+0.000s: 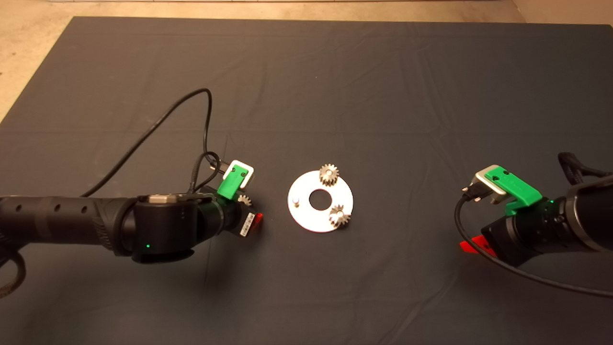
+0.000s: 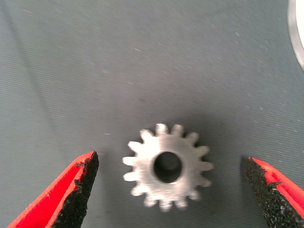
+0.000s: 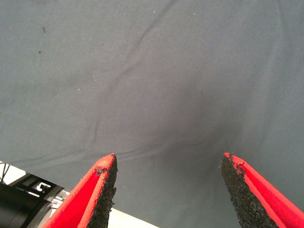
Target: Install three planetary gears onto the carrier pins
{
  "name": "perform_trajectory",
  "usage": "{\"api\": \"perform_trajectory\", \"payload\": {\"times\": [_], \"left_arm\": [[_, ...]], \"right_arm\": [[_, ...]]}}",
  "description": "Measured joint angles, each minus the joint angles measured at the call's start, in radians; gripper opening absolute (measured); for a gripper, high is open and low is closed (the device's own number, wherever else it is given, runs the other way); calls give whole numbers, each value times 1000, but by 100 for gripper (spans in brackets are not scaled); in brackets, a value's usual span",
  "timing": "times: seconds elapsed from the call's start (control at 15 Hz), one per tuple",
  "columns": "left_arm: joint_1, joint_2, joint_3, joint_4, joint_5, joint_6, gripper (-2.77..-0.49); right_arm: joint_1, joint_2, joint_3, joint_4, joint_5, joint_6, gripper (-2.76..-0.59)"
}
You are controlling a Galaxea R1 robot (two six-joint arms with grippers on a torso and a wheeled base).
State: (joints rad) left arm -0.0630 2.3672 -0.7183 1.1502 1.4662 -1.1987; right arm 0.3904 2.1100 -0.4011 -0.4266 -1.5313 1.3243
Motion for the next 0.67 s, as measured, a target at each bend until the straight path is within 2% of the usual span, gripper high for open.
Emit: {"api": "perform_trajectory", "payload": {"times": [0.27, 0.4, 0.53, 0.67], "left_arm": [[-1, 7, -2, 2, -1, 0, -117], [0, 6, -2, 2, 0, 0, -131], [-1, 6, -2, 2, -1, 0, -132], [-1, 0, -2, 2, 0, 0, -144]], "right_arm": [[0, -3, 0, 0, 1, -1, -175], [0, -6, 0, 0, 0, -4, -175], [0, -11, 0, 0, 1, -7, -175], [0, -11, 0, 0, 0, -8, -175]]}}
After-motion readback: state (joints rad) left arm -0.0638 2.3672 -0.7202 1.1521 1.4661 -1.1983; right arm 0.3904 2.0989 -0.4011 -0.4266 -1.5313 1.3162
